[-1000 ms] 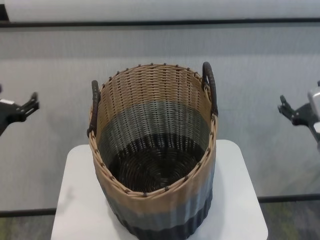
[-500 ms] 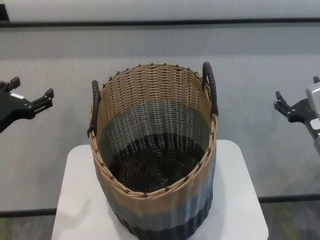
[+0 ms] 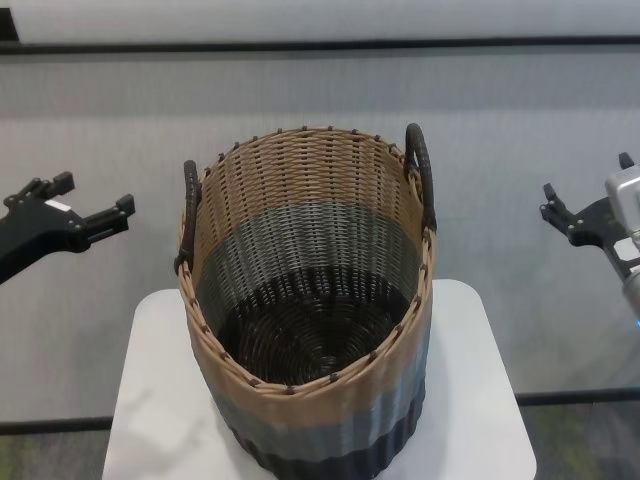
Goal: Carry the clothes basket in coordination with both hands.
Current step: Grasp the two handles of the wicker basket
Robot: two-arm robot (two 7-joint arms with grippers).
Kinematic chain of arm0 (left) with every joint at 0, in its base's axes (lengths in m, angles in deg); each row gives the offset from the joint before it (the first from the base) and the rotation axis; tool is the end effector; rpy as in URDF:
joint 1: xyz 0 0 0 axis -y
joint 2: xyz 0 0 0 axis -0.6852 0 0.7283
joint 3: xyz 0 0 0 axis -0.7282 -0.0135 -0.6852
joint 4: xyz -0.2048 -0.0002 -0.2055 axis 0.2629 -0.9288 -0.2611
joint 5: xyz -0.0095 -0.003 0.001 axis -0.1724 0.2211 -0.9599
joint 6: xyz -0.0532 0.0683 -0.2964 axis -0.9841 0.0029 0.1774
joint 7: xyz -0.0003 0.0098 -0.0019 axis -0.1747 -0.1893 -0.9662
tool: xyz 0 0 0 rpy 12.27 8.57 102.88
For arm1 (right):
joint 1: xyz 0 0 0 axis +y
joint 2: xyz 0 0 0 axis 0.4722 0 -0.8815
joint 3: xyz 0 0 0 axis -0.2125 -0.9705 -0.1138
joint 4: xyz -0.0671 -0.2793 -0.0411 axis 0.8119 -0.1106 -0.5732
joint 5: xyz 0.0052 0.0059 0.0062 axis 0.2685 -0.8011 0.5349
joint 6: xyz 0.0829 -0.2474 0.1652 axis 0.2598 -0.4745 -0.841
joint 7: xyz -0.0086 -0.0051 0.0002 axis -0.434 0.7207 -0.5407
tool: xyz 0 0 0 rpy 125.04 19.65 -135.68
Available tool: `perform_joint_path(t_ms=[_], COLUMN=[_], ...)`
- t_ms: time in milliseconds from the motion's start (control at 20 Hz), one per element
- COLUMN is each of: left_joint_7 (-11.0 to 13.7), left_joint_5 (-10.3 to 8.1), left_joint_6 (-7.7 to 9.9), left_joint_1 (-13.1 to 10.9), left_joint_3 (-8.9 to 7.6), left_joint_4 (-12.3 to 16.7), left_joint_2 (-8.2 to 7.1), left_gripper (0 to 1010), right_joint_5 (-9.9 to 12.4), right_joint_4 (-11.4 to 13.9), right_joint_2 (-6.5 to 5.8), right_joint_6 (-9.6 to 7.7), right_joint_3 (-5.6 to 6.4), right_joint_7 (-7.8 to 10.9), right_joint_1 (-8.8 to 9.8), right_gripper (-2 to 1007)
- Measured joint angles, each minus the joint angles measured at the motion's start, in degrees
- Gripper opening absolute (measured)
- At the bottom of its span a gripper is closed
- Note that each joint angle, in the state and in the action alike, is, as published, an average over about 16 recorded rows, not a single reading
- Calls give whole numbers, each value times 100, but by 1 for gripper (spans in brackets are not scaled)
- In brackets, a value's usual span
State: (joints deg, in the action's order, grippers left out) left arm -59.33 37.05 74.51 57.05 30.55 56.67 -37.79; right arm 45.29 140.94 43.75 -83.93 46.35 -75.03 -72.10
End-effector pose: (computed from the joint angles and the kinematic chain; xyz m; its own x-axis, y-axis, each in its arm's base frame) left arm 0.3634 0.1224 -0.1853 0.4905 0.8694 0.0599 -0.8710 0.4912 0.0030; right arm 0.3629 -0.0758 -0.2324 0.0268 -0.8668 0.4979 0.9946 0.0731 0.0738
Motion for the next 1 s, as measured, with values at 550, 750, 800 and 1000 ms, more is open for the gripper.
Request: perform_joint_path(t_ms=[550, 750, 800, 1000], left_joint_7=[277, 239, 225, 165], left_joint_5=[-453, -617, -661, -821], left_joint_6=[726, 1079, 1169, 1463], left_joint_1=[178, 356, 407, 599], left_joint_3=[198, 346, 382, 511], left_joint_4=[32, -18, -33, -94], left_joint_2=[-69, -30, -14, 59], left_gripper=[1002, 1002, 1002, 1002], right_joint_5=[-183, -253, -271, -353], right_joint_4=[-92, -131, -139, -159], right_joint_2=[114, 155, 165, 197], right_joint_6=[123, 160, 166, 178], right_joint_3=[-3, 13, 20, 53], right_joint_7=[189, 240, 248, 268], right_joint_1=[-14, -25, -27, -30], right_gripper=[1005, 1005, 1005, 1005])
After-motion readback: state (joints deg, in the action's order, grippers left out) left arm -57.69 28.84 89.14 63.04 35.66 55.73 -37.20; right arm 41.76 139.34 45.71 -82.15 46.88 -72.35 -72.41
